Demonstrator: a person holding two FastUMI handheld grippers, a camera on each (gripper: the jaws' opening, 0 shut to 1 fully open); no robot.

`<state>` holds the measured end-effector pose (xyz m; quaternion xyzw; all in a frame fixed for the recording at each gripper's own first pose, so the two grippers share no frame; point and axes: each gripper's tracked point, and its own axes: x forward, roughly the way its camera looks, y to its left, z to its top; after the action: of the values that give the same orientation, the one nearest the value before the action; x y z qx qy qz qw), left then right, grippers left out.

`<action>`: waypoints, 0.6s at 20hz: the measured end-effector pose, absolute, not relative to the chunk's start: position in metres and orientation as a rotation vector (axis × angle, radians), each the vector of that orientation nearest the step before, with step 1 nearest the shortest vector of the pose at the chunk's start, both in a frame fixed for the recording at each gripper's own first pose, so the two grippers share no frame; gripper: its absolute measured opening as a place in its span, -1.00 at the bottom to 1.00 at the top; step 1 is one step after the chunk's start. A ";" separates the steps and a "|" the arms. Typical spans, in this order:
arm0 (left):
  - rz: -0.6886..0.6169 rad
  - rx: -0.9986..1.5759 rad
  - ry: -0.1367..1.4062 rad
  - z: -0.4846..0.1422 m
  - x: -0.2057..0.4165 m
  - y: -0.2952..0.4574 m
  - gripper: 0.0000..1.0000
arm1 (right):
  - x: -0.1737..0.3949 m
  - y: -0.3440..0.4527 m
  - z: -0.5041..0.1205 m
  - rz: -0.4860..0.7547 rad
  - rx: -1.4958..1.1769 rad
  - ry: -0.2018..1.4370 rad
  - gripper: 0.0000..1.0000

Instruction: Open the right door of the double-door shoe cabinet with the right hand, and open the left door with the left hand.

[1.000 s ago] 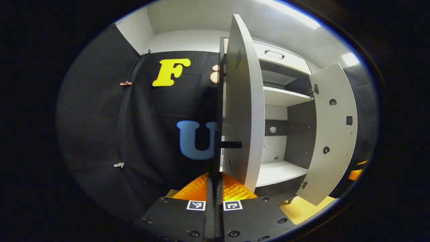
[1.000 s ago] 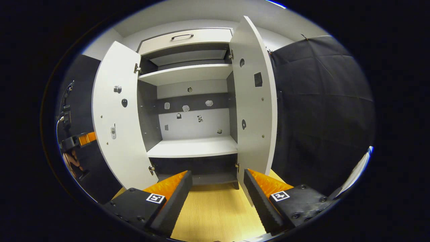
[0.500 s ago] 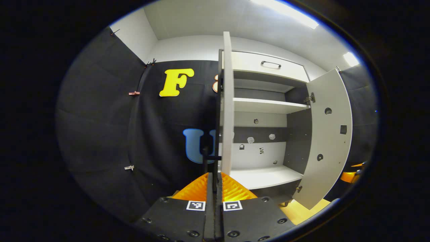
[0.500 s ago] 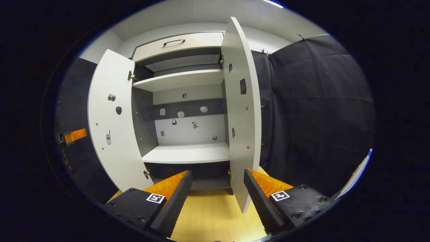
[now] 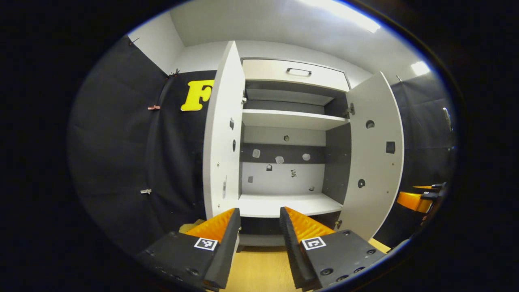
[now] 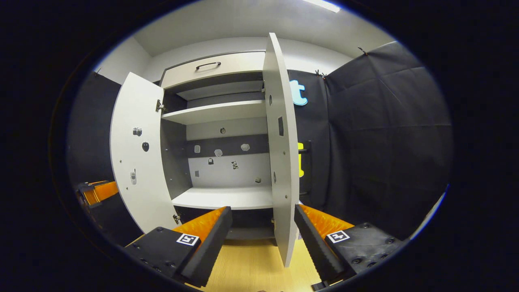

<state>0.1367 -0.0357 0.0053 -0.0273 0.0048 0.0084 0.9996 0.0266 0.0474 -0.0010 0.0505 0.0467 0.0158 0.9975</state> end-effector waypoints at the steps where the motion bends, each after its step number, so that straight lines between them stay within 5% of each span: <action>1: 0.017 -0.046 0.016 0.003 0.135 -0.036 0.22 | 0.023 0.045 -0.004 0.033 0.102 0.095 0.96; 2: 0.015 -0.045 0.020 0.000 0.133 -0.039 0.22 | 0.020 0.043 -0.007 0.033 0.104 0.097 0.96; 7: -0.003 -0.029 -0.027 0.004 0.131 -0.045 0.88 | 0.007 0.039 -0.025 0.037 0.100 0.127 0.96; 12: 0.005 0.017 -0.045 0.005 0.129 -0.043 0.92 | 0.001 0.041 -0.033 0.056 0.078 0.140 0.97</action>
<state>0.1292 -0.0434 0.0047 0.0084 -0.0225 0.0027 0.9997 0.0012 0.0412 -0.0330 0.0388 0.0701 0.0279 0.9964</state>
